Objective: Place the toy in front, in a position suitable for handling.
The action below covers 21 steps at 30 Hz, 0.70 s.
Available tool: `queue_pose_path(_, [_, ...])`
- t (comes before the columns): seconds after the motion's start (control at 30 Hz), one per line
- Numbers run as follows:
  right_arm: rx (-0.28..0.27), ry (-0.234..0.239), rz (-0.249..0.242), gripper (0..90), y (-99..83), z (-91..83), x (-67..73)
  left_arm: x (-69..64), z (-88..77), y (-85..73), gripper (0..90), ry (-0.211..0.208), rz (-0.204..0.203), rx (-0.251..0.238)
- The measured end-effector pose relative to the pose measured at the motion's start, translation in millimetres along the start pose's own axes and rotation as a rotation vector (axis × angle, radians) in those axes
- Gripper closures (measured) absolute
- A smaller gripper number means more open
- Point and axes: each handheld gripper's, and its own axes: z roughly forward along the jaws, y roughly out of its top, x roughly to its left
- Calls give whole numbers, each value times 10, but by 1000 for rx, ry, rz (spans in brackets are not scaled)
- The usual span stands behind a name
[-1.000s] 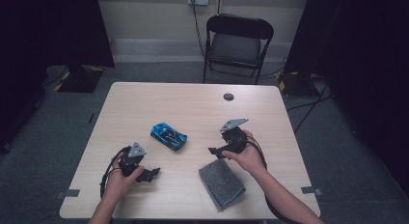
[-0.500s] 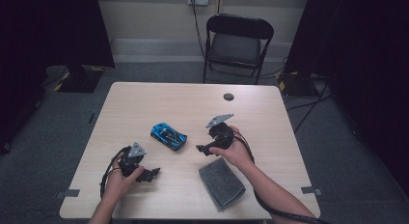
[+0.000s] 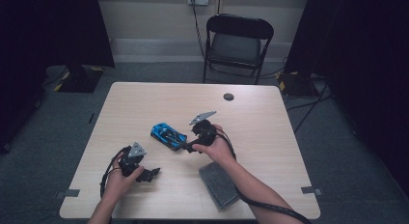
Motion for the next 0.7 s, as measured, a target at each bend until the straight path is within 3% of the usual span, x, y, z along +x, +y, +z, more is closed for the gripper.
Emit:
queue_pose_path(0.17, [15, -8, -34, 148, 97, 143, 100, 1, 0, 0, 0, -1, 1, 0])
queue_pose_path(0.7, [15, 9, 16, 147, 182, 537, 20, 3, 4, 3, 0, -4, 2, -1])
